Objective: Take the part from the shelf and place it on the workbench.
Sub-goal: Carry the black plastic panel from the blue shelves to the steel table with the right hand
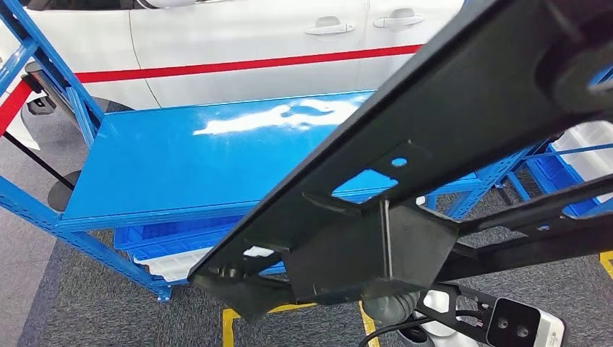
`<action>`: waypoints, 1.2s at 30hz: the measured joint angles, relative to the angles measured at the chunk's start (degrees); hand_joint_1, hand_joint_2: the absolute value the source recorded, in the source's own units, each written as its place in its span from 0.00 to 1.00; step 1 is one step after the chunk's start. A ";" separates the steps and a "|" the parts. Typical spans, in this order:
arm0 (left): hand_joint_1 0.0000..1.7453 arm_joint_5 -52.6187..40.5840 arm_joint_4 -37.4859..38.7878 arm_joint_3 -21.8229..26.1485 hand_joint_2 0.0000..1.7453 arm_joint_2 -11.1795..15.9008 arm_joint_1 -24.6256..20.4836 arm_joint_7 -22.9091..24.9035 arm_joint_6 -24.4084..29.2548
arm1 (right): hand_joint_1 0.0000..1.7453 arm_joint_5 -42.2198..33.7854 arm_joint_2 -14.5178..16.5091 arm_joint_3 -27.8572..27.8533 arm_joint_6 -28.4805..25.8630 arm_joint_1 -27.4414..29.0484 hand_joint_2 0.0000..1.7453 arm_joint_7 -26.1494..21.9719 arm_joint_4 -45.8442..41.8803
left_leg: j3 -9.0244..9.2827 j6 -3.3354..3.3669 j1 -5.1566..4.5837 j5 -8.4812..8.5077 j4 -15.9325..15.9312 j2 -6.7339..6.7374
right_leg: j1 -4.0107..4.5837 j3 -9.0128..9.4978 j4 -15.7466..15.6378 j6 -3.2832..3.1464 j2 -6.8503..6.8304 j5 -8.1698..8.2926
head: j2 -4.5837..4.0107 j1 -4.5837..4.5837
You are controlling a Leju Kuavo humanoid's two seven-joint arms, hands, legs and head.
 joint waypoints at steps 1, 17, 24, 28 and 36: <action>0.00 0.00 0.00 0.00 0.00 0.00 0.00 0.00 0.00 | 0.97 0.00 0.00 0.00 0.00 0.00 1.00 0.00 0.00 | 0.00 0.00 0.00 0.00 0.00 0.00 | 0.00 0.00 0.00 0.00 0.00 0.00 | 0.00 0.00; 0.00 0.48 0.02 0.99 0.00 -1.57 0.33 -1.60 0.17 | 0.97 4.59 2.21 -4.20 4.45 5.42 1.00 0.11 7.11 | 7.25 2.82 -0.14 3.26 -7.70 0.51 | -0.39 -10.15 18.08 3.70 0.17 -5.30 | 0.00 0.04; 0.00 0.30 0.00 0.99 0.00 -1.87 0.36 -1.68 0.16 | 0.97 4.48 2.47 -4.67 5.11 5.53 1.00 -0.01 6.56 | 3.81 0.84 -0.22 5.23 -5.62 0.45 | -0.25 1.30 1.31 2.37 0.28 -2.18 | 0.00 0.03; 0.00 -0.18 0.01 0.99 0.00 -1.86 0.45 -1.71 0.03 | 0.97 4.02 2.52 -5.85 6.36 5.69 1.00 -0.02 6.14 | 1.70 -0.36 0.07 -0.27 -0.90 0.33 | -0.49 -0.85 0.81 0.54 -0.18 0.19 | 0.00 0.02; 0.00 -0.80 -0.01 0.98 0.00 -1.89 0.27 -2.07 0.17 | 0.97 5.05 4.99 -9.13 10.29 9.76 1.00 -0.02 2.57 | 10.44 -0.15 -0.01 -1.29 -0.93 0.20 | 0.14 -7.02 1.83 0.84 -0.29 4.86 | 0.00 0.02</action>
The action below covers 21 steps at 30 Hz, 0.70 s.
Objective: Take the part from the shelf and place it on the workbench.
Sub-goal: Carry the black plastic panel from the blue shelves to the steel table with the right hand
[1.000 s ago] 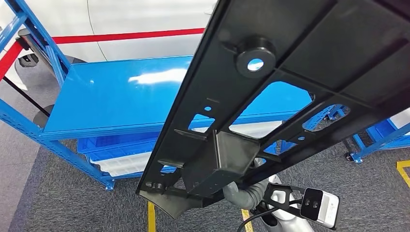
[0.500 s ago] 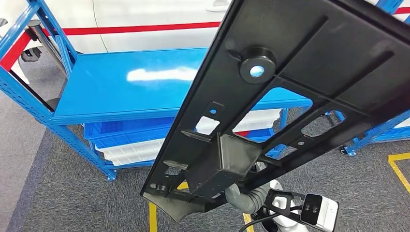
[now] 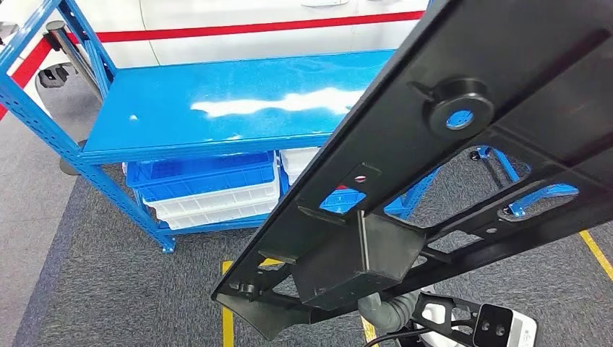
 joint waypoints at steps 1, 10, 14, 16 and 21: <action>0.00 -0.10 -0.01 0.00 0.00 0.01 -0.10 -0.03 -0.01 | 0.97 -0.02 0.25 -0.26 0.02 0.12 1.00 -0.01 -0.34 | 2.30 0.34 -0.16 -0.72 -3.70 -0.06 | 0.03 -0.25 0.00 0.30 -0.02 0.59 | 0.00 0.01; 0.00 -0.33 -0.02 0.00 0.00 -0.12 -0.10 -0.12 -0.01 | 0.97 -0.05 0.82 -1.59 0.04 0.96 1.00 0.00 -1.20 | -1.99 3.02 -0.26 3.90 -7.12 0.52 | -0.46 -3.89 13.94 2.54 0.32 -10.54 | 0.00 0.02; 0.00 -0.42 -0.02 0.00 0.00 -0.12 -0.12 -0.12 -0.13 | 0.97 -0.26 0.82 -1.79 0.41 1.06 1.00 0.00 -1.21 | -6.67 2.49 -0.28 6.34 -5.57 0.56 | -0.58 2.65 11.88 2.34 0.31 -5.81 | 0.00 0.01; 0.00 -0.49 -0.02 0.00 0.00 -0.13 -0.13 0.04 0.07 | 0.97 -0.32 0.86 -1.81 0.80 1.08 1.00 0.01 -1.38 | -7.89 1.94 -0.37 7.07 -4.87 0.42 | -0.30 9.29 3.06 1.70 0.29 -7.81 | 0.00 0.01; 0.00 -0.73 -0.02 0.00 0.00 -0.03 -0.05 1.59 0.38 | 0.97 -0.67 1.18 -1.93 1.86 0.55 1.00 0.00 -1.49 | -8.72 0.07 -0.04 7.34 -4.25 0.25 | 0.06 11.02 -2.08 -0.49 0.13 -8.07 | 0.00 -0.01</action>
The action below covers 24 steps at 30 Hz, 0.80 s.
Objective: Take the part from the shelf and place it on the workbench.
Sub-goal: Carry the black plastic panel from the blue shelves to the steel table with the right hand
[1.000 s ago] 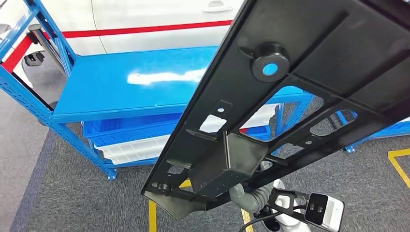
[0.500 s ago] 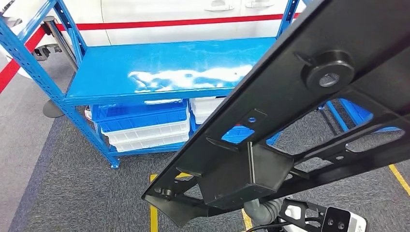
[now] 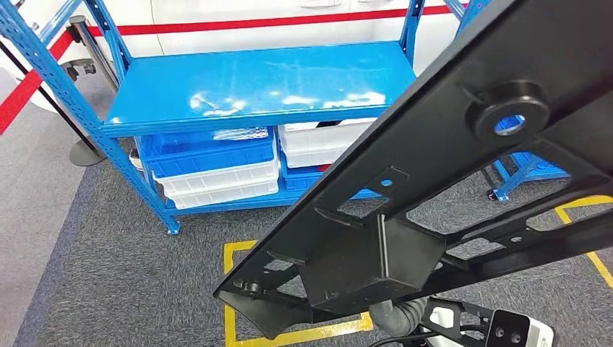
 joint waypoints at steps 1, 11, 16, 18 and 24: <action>0.00 -0.10 0.00 0.00 0.00 0.03 0.02 0.26 -0.02 | 0.97 -0.11 0.07 -0.02 0.05 -0.25 1.00 0.01 0.04 | -0.82 -0.27 0.06 -2.01 1.78 -0.05 | -0.12 -0.64 -0.13 -0.39 -0.07 0.73 | 0.00 -0.01; 0.00 0.14 -0.05 0.02 0.00 0.31 -0.06 1.24 -0.48 | 0.97 0.74 0.27 -0.13 -0.55 -1.30 1.00 0.03 0.14 | 8.20 0.65 0.03 -5.20 -0.77 -2.87 | 0.19 -5.77 0.83 0.28 1.35 4.52 | 0.00 -0.01; 0.00 0.24 -0.07 0.04 0.00 0.27 -0.22 1.48 -1.08 | 0.97 1.19 0.04 -0.83 0.30 -1.54 1.00 -0.01 0.09 | 8.74 2.00 0.20 -4.42 -3.59 -0.94 | -0.03 -7.56 3.21 1.94 2.07 3.69 | 0.00 0.00; 0.00 0.30 -0.07 0.05 0.00 0.23 -0.33 1.52 -1.27 | 0.97 1.00 -0.19 -1.17 0.57 -1.47 1.00 -0.01 0.08 | 8.21 2.44 0.25 -3.94 -3.77 0.09 | -0.16 -10.63 9.96 2.45 1.31 -0.41 | 0.00 0.01; 0.00 0.75 -0.07 0.36 0.00 -0.17 -0.49 1.64 -1.33 | 0.97 0.25 -0.86 -1.81 2.40 -1.36 1.00 0.00 0.31 | 6.73 2.06 0.08 -3.91 -2.28 3.23 | -0.60 -7.61 7.55 2.91 -1.25 1.46 | 0.00 0.02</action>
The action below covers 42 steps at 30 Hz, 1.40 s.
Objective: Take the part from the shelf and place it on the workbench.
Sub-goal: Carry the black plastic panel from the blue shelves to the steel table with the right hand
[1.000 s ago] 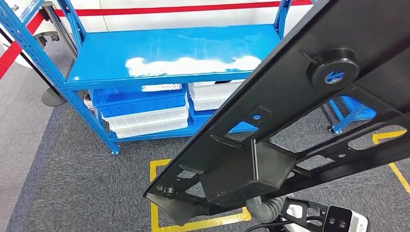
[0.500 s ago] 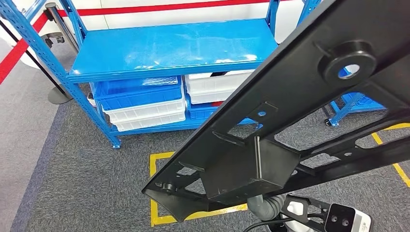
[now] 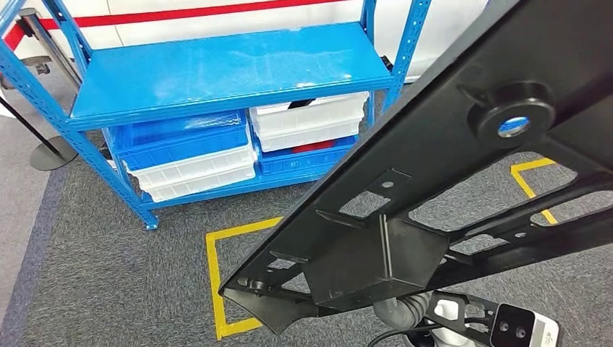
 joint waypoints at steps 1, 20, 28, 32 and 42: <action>0.00 0.07 0.00 0.03 0.00 -0.09 -0.06 0.00 -0.01 | 0.97 -0.13 -0.08 -0.08 0.17 -0.16 1.00 0.00 0.04 | -0.08 -0.26 -0.13 -0.14 0.30 0.41 | 0.16 1.83 -3.41 -0.37 -0.89 1.04 | 0.00 -0.01; 0.00 0.34 0.00 1.01 0.00 -0.27 -0.06 0.16 0.17 | 0.97 2.13 -0.80 -1.10 0.03 -0.55 1.00 -0.01 0.62 | -0.25 -0.75 -0.09 -0.76 1.07 -7.35 | 0.21 0.18 -5.54 -1.63 8.72 3.61 | 0.00 -0.02; 0.00 -0.54 0.00 1.01 0.00 -0.17 0.17 -0.79 -0.10 | 0.97 8.42 -1.52 -0.16 -6.96 0.17 1.00 -0.02 -2.88 | -0.39 0.43 0.08 -0.01 0.22 -1.22 | -0.19 -7.64 11.06 0.17 1.98 -3.87 | 0.00 0.00; 0.00 -1.68 -0.01 0.88 0.00 -0.08 -0.08 -1.28 -0.20 | 0.97 9.49 -2.45 1.37 -10.87 0.68 1.00 -0.02 -5.03 | -0.22 -0.35 -0.17 -0.48 0.72 1.06 | -0.12 0.06 -2.99 -0.33 -1.48 2.12 | 0.00 0.00; 0.00 -2.46 -0.04 0.82 0.00 0.57 0.09 -2.23 4.16 | 0.97 8.70 -4.38 3.37 -13.16 0.34 1.00 -0.01 -6.16 | -7.03 -2.49 0.07 -9.63 17.41 -3.33 | 0.28 -0.09 -5.66 -3.51 3.11 3.64 | 0.00 -0.02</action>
